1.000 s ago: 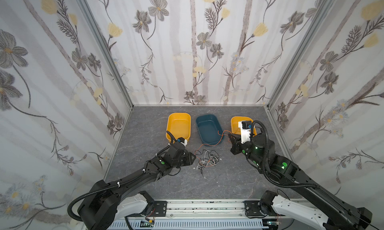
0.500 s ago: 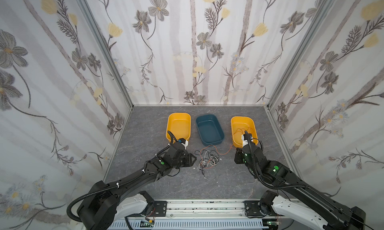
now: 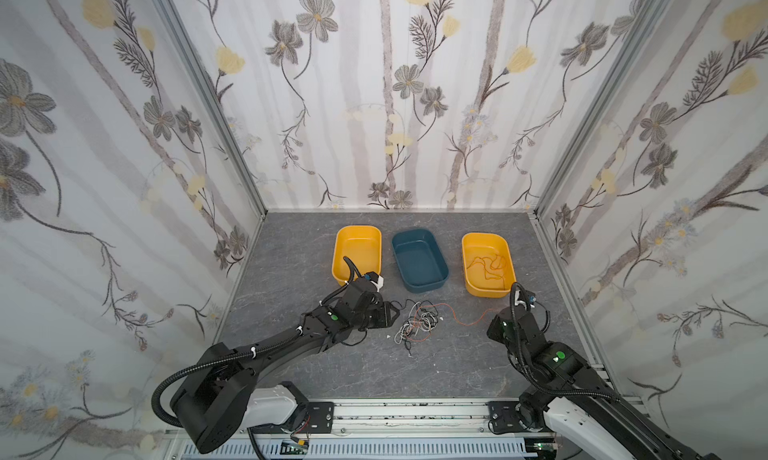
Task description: Untangle the cables
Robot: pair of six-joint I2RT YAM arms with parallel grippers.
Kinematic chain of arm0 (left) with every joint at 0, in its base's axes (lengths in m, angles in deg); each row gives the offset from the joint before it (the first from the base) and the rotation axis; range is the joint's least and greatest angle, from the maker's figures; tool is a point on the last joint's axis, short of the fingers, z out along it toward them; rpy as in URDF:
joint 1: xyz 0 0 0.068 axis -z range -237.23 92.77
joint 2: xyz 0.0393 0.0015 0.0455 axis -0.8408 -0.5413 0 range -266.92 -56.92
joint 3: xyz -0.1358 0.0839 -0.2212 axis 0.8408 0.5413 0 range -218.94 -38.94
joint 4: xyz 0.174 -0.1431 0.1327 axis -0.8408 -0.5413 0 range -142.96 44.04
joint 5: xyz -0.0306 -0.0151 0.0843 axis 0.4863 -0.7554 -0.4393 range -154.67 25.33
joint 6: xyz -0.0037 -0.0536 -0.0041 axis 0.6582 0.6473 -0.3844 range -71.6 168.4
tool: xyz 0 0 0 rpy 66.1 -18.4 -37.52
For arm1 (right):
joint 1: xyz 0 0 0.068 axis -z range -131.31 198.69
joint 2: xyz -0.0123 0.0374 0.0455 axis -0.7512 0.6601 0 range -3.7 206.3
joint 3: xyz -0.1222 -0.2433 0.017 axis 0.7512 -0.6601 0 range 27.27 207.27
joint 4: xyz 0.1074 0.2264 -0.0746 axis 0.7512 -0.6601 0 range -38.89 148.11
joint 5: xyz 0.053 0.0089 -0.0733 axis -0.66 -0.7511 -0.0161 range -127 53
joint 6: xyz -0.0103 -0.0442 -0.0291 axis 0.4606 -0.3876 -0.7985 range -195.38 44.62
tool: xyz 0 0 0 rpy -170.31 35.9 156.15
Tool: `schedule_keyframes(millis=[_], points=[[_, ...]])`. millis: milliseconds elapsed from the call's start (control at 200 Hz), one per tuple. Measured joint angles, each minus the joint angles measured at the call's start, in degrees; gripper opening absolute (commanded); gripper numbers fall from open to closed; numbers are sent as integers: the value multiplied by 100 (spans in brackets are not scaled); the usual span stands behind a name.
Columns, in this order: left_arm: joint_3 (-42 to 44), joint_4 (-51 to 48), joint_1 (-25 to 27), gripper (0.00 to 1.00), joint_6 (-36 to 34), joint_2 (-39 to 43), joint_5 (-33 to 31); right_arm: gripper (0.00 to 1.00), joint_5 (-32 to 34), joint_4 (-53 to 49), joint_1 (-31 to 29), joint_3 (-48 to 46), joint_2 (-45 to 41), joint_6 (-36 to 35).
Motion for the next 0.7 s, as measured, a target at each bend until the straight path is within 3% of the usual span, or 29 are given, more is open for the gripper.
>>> schedule_keyframes(millis=[185,395,590,700], points=[[-295,136,52,41,-2,-632,92,12,-63,129,813,-352,-713,221],[-667,389,90,61,-22,-1523,356,11,-516,297,1740,-638,-1185,337],[-1268,612,345,71,-153,-2367,680,11,-992,431,2247,-737,-1263,341],[-1718,439,527,71,-304,-2802,704,11,-1222,494,2358,-763,-1270,299]])
